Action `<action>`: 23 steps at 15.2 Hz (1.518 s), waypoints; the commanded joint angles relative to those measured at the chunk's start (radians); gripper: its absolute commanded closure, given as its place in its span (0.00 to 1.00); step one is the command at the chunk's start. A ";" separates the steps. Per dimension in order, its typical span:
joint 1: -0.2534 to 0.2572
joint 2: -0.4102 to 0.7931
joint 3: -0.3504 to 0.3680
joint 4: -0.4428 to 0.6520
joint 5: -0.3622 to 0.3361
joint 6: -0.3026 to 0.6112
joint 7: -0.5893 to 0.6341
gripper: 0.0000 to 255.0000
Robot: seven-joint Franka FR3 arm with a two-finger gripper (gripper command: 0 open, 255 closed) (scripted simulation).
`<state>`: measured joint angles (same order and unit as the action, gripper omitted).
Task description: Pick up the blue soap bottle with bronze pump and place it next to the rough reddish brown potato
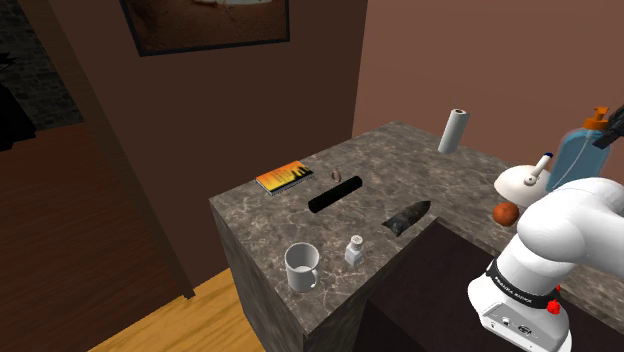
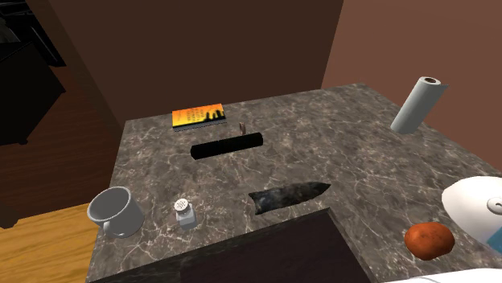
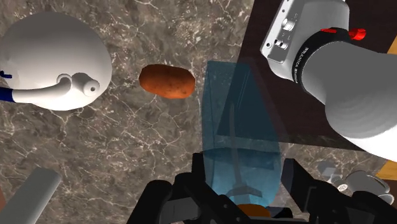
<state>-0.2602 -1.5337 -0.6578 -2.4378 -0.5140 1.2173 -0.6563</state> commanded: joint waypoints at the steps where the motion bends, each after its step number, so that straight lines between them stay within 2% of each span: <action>1: -0.010 -0.020 -0.014 -0.027 -0.014 0.008 -0.003 1.00; 12: -0.073 -0.120 -0.114 -0.172 -0.112 0.053 -0.022 1.00; 23: -0.151 -0.206 -0.247 -0.299 -0.235 0.091 -0.050 1.00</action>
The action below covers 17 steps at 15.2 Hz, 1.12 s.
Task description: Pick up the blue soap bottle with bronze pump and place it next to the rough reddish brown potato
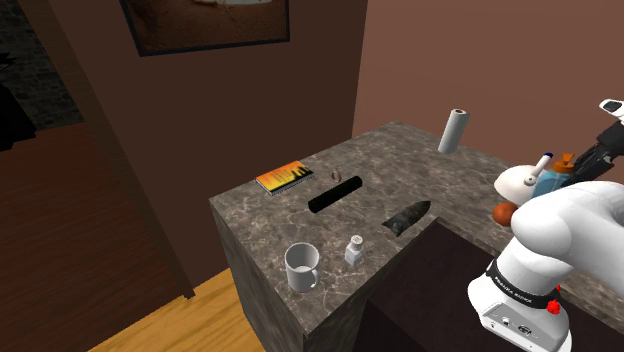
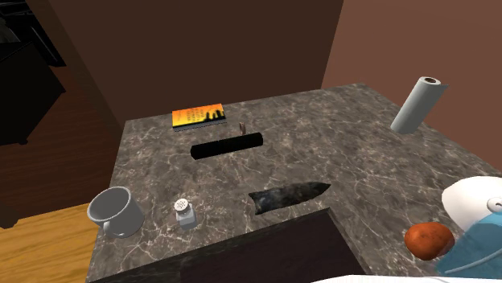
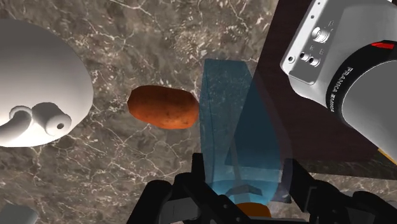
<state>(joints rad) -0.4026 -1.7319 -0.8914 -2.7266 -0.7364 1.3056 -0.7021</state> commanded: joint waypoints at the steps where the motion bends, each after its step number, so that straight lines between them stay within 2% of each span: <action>1: -0.017 -0.015 -0.028 -0.021 -0.026 0.005 -0.008 1.00; 7: -0.069 -0.051 -0.120 -0.081 -0.108 0.024 -0.030 1.00; 14: -0.151 -0.052 -0.239 -0.146 -0.204 0.072 -0.077 1.00; 15: -0.170 -0.052 -0.273 -0.161 -0.233 0.083 -0.088 1.00; 17: -0.170 -0.052 -0.273 -0.161 -0.233 0.083 -0.088 1.00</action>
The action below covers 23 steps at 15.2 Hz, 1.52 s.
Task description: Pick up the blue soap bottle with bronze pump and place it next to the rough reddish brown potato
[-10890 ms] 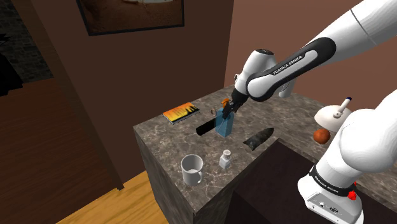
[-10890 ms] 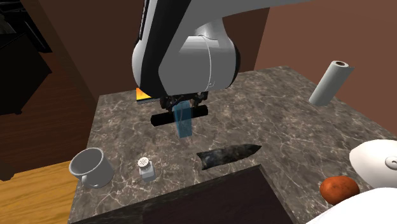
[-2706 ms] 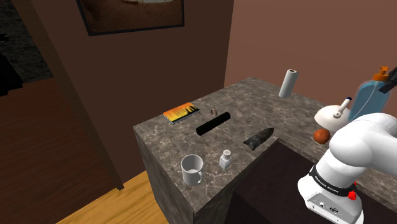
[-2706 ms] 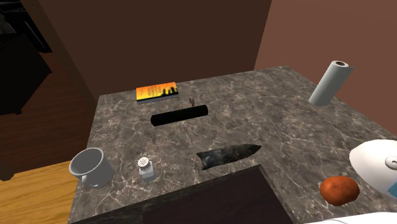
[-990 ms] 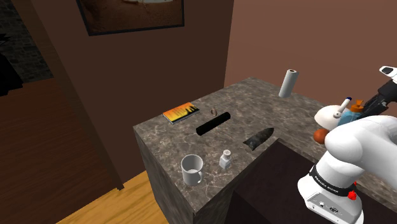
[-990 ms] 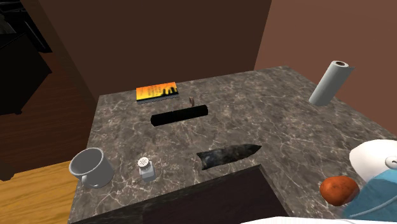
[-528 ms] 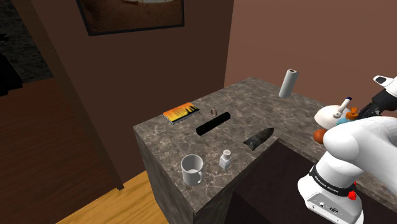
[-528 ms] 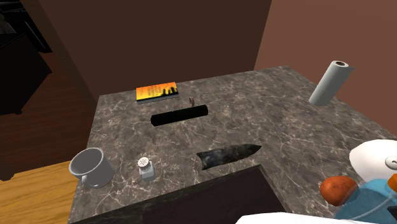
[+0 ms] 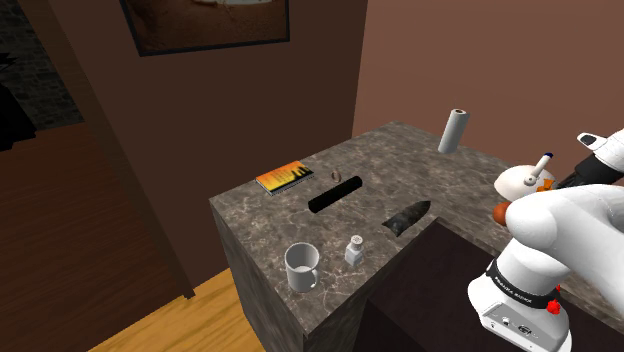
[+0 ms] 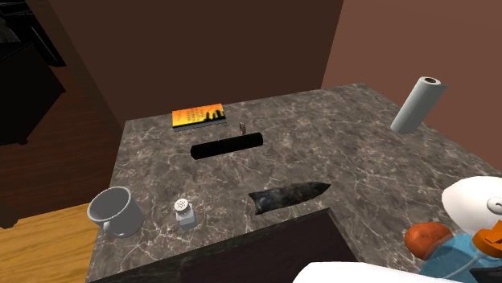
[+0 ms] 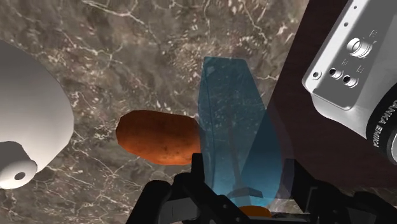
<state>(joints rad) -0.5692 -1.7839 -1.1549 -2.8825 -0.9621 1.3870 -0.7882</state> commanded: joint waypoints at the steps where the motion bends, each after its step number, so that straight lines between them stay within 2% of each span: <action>1: -0.003 0.000 -0.009 -0.005 -0.007 0.002 -0.001 1.00; 6: -0.004 0.002 -0.009 -0.006 -0.007 0.003 -0.002 1.00; 7: -0.005 0.002 -0.010 -0.006 -0.008 0.004 -0.003 0.00; 12: -0.004 0.002 -0.009 -0.006 -0.007 0.003 -0.002 0.00; 16: 0.066 0.028 0.142 0.095 0.123 -0.052 0.006 0.00; 23: 0.065 0.029 0.142 0.095 0.123 -0.052 0.006 0.00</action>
<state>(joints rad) -0.5042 -1.7550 -1.0136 -2.7874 -0.8389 1.3354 -0.7825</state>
